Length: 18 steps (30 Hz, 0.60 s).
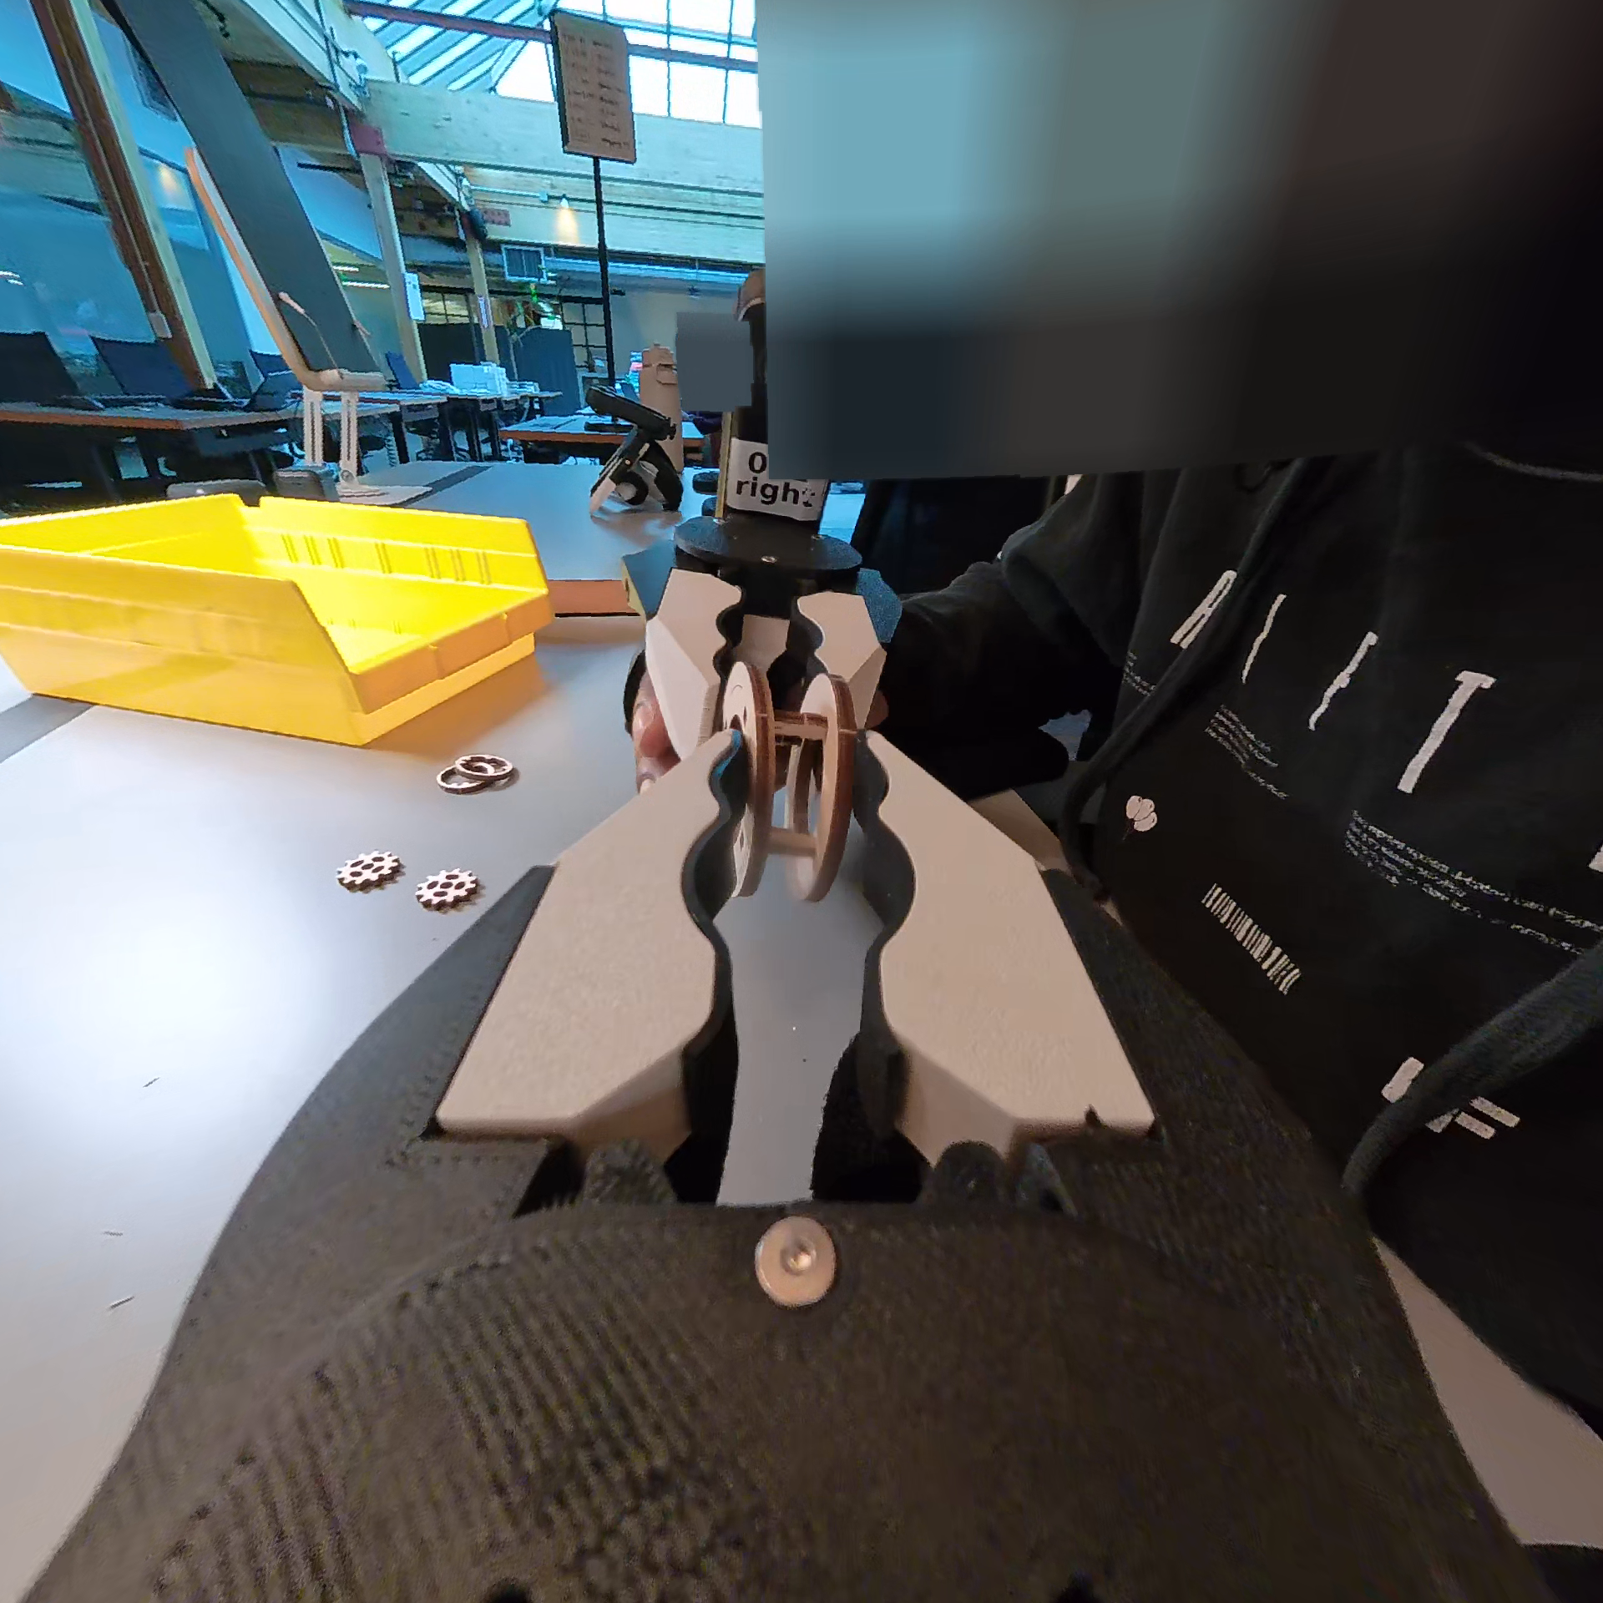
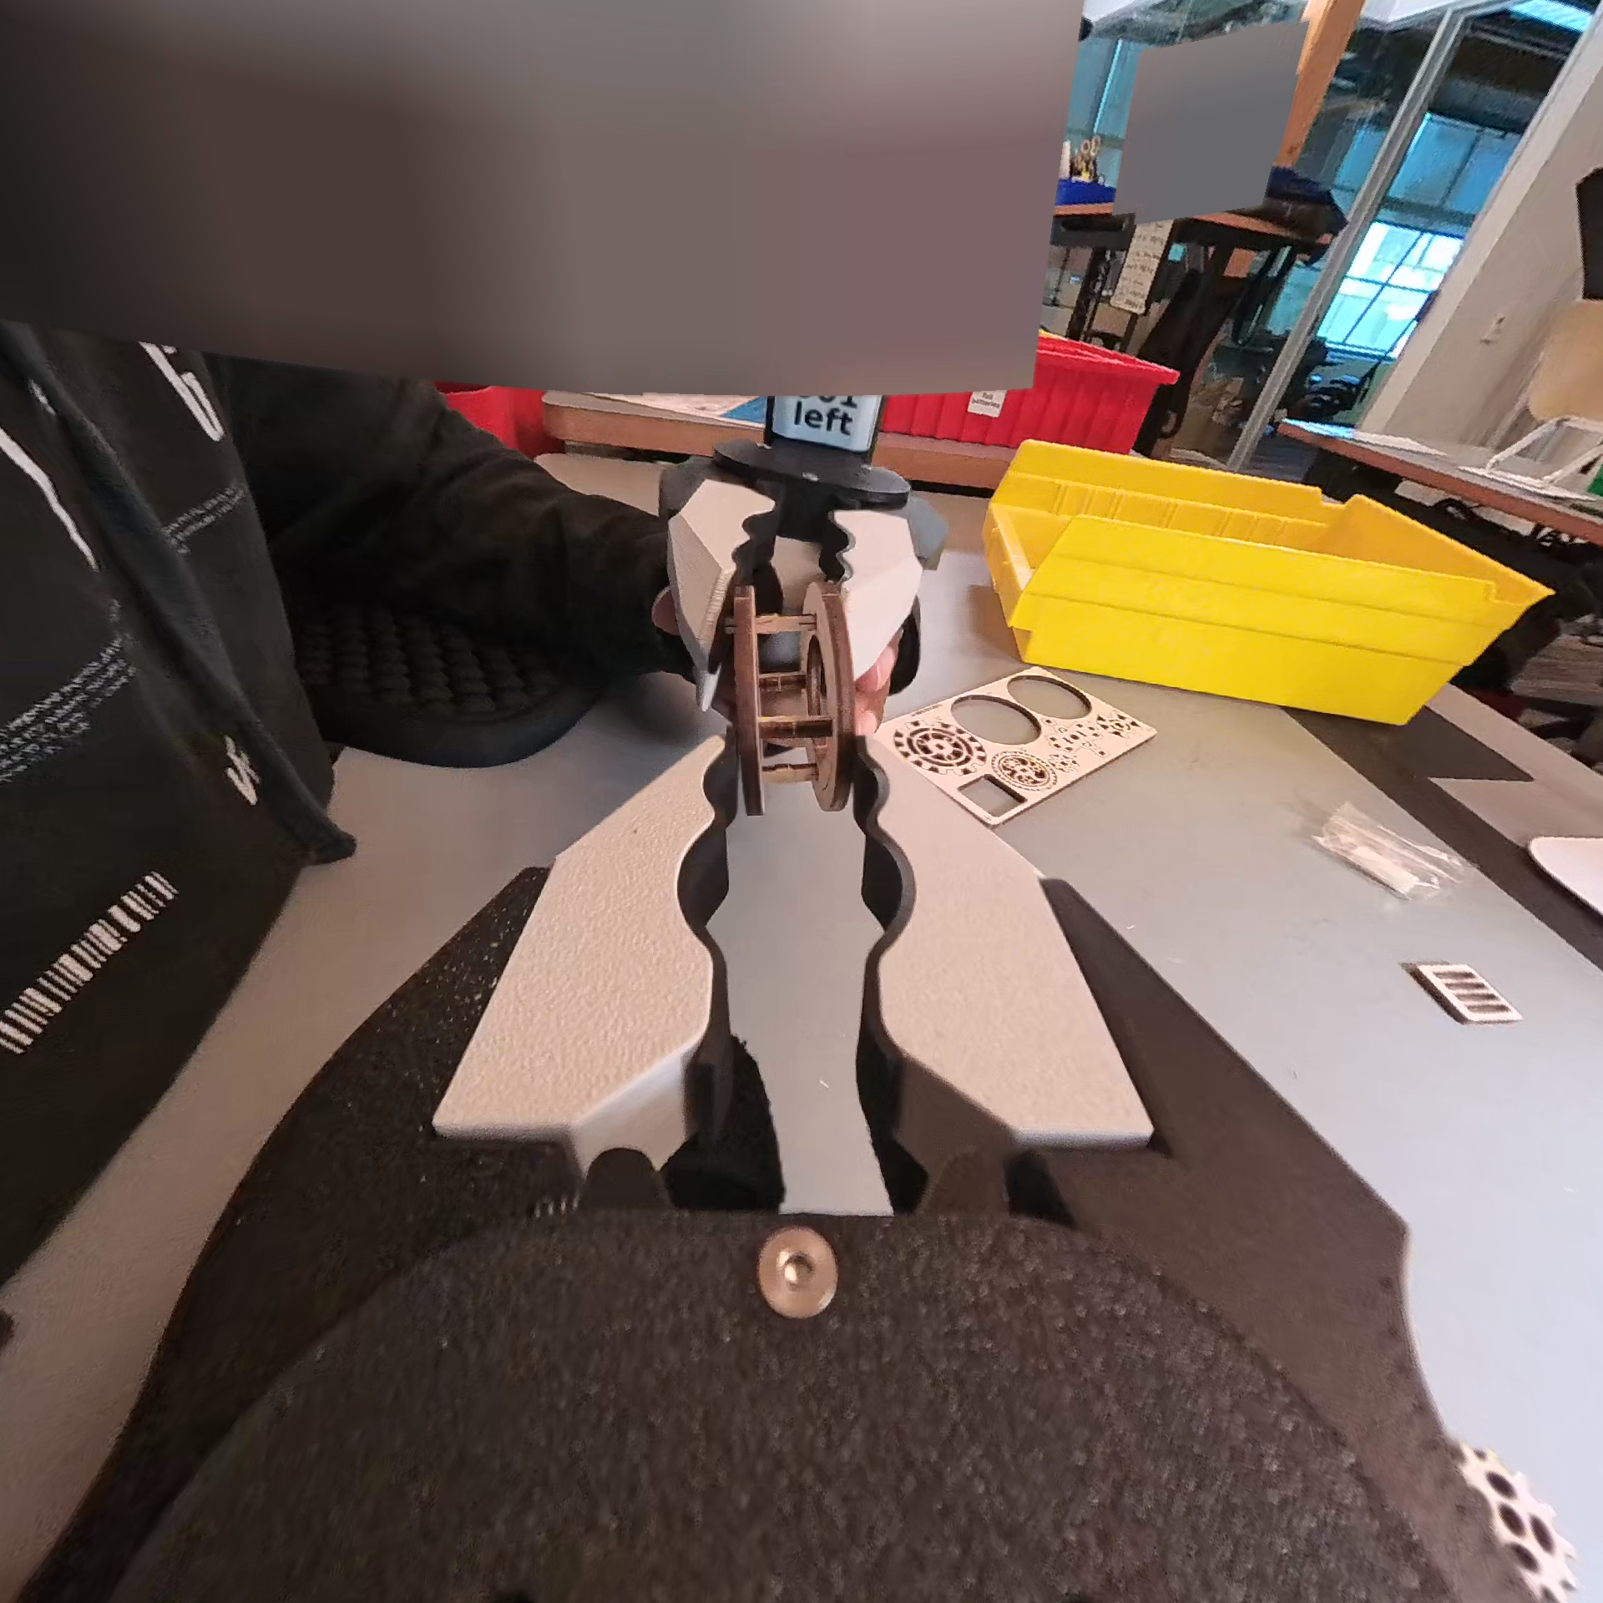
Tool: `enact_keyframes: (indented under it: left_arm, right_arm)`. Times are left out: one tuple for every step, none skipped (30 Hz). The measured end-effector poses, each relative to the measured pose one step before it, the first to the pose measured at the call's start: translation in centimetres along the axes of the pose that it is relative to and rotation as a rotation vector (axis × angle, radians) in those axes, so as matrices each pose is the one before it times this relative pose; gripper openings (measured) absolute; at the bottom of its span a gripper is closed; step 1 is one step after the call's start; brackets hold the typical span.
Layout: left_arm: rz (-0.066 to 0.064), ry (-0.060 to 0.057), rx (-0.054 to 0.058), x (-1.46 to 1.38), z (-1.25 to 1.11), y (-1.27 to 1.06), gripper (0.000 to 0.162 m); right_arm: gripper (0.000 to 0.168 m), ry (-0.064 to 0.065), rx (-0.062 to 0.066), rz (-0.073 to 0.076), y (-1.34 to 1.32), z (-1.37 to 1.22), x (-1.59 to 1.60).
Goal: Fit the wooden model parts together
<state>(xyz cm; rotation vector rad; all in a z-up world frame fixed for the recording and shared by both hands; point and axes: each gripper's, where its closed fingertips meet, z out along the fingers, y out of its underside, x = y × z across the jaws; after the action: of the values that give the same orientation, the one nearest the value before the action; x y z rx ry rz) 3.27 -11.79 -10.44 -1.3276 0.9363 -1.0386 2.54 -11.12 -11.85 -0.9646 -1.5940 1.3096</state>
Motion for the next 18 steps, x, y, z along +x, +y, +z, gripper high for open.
enact_keyframes:
  left_arm:
    - [-0.0015,0.0079,0.0016,0.138,0.035,0.019,0.023]
    - [-0.0016,0.0041,-0.0001,0.070,0.040,0.023,0.023]
    - [-0.0003,0.0002,-0.0006,-0.013,0.010,0.028,0.023]
    - [-0.0028,0.0016,0.0002,-0.001,0.002,0.015,0.023]
    - [-0.0047,0.0031,0.0010,0.012,0.004,0.003,0.023]
    - [-0.0022,0.0000,0.0005,-0.004,0.009,-0.008,0.023]
    - [-0.0013,-0.0025,-0.0010,-0.032,0.006,0.004,0.023]
    - [-0.0027,-0.0026,-0.0024,-0.053,0.004,0.033,0.024]
    - [-0.0027,-0.0021,-0.0008,-0.054,-0.006,0.039,0.024]
    - [-0.0036,-0.0023,-0.0001,-0.066,-0.017,0.036,0.025]
    - [-0.0031,-0.0022,-0.0004,-0.063,-0.008,0.012,0.025]
    - [0.0000,-0.0025,-0.0011,-0.035,-0.008,0.016,0.025]
    - [0.0004,-0.0036,-0.0012,-0.037,0.008,0.009,0.025]
    - [-0.0008,-0.0028,-0.0003,-0.034,-0.001,-0.006,0.026]
    - [-0.0008,-0.0014,0.0003,-0.007,-0.010,-0.014,0.026]
    - [0.0008,0.0002,-0.0002,0.008,-0.004,-0.017,0.026]
    - [0.0014,0.0025,-0.0011,0.054,0.015,0.008,0.026]
    - [0.0020,0.0013,-0.0017,0.043,0.017,0.038,0.025]
  right_arm:
    - [0.022,-0.0082,0.0019,-0.0020,-0.001,-0.048,-0.106]
    - [0.022,-0.0024,0.0017,-0.0006,0.001,-0.030,-0.028]
    - [0.022,0.0004,-0.0007,-0.0019,0.020,-0.013,0.014]
    - [0.022,0.0001,0.0008,-0.0062,-0.056,-0.018,-0.010]
    - [0.022,0.0003,0.0002,-0.0063,-0.077,-0.038,0.003]
    - [0.021,-0.0001,-0.0046,-0.0018,-0.017,-0.028,0.018]
    - [0.021,0.0039,-0.0054,-0.0047,0.027,-0.016,0.051]
    - [0.021,0.0053,-0.0065,-0.0067,0.062,-0.003,0.034]
    - [0.021,0.0061,-0.0056,-0.0037,0.050,0.008,0.037]
    - [0.021,0.0053,-0.0054,0.0003,0.046,0.010,0.052]
    - [0.021,0.0026,-0.0041,0.0002,0.039,0.017,0.023]
    - [0.021,0.0019,-0.0034,-0.0010,0.033,-0.009,0.020]
    - [0.020,0.0044,-0.0016,-0.0061,0.010,-0.017,0.029]
    - [0.020,0.0047,-0.0023,-0.0061,-0.008,0.003,0.016]
    - [0.021,0.0046,-0.0016,-0.0070,-0.029,-0.009,0.007]
    - [0.020,-0.0004,-0.0026,-0.0050,-0.010,-0.007,-0.041]
    - [0.020,-0.0056,0.0000,0.0022,-0.003,-0.011,-0.064]
    - [0.021,-0.0042,0.0007,0.0027,0.032,-0.010,-0.027]
